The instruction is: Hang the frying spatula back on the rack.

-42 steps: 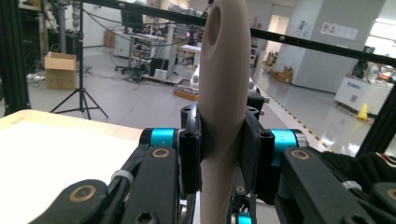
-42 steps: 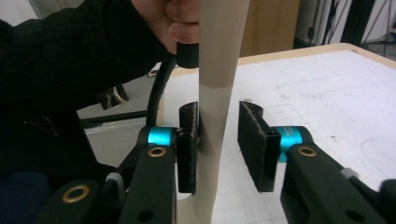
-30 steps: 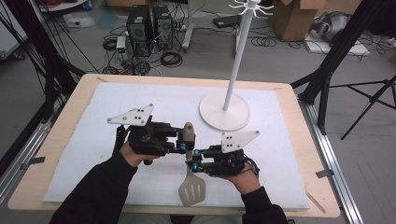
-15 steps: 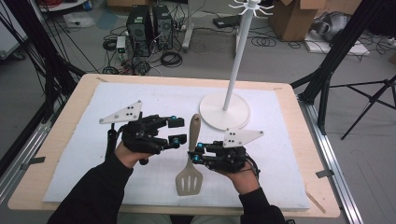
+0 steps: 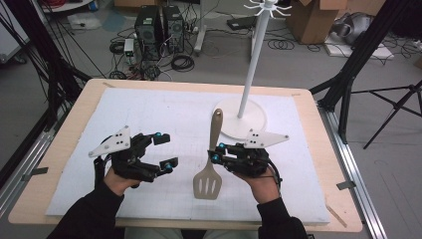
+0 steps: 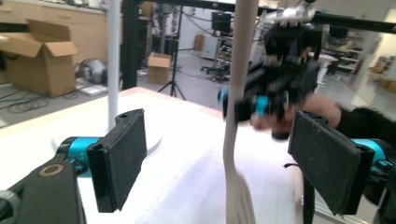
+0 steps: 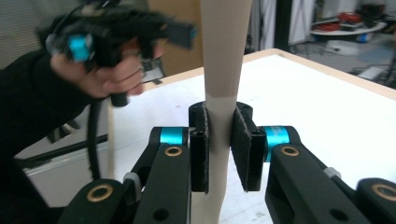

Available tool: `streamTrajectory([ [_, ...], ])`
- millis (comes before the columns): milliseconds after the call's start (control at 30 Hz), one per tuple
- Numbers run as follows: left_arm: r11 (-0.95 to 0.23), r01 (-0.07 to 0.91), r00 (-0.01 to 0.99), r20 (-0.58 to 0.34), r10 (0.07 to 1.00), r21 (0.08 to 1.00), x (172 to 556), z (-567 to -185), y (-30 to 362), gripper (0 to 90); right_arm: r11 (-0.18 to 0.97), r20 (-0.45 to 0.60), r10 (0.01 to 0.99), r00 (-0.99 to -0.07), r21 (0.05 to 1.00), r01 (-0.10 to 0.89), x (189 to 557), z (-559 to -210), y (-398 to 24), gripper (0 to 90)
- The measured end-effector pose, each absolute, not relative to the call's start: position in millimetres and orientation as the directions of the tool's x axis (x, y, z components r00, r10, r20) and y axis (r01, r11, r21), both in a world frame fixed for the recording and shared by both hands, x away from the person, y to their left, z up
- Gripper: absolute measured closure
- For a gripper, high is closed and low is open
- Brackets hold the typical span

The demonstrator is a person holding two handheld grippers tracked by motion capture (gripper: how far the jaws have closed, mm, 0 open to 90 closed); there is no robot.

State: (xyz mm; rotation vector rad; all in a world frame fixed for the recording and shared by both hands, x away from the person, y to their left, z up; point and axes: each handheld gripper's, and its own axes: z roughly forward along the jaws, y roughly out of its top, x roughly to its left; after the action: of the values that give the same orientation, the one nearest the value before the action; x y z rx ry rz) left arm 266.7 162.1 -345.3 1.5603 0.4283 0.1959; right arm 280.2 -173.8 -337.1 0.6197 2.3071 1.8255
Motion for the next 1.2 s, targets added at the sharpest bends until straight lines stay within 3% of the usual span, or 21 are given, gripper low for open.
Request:
streamTrajectory([
  [233,0.030,0.174,0.881,-0.169,0.441,0.984,260.6,-376.9,179.3,19.9,0.190,0.137,0.467,-0.874,0.949,0.250,293.4,-323.3,-179.1,77.6],
  [467,-0.002,0.138,0.864,-0.119,0.490,0.990,264.1,-399.6,191.3,20.2,0.190,0.120,0.534,-0.837,0.947,0.257,310.4,-303.2,-186.0,77.6],
  [1200,-0.002,0.172,0.864,-0.150,0.481,0.985,261.2,-405.6,191.2,20.7,0.159,0.093,0.694,-0.714,0.947,0.279,375.6,-227.3,-197.4,77.6],
])
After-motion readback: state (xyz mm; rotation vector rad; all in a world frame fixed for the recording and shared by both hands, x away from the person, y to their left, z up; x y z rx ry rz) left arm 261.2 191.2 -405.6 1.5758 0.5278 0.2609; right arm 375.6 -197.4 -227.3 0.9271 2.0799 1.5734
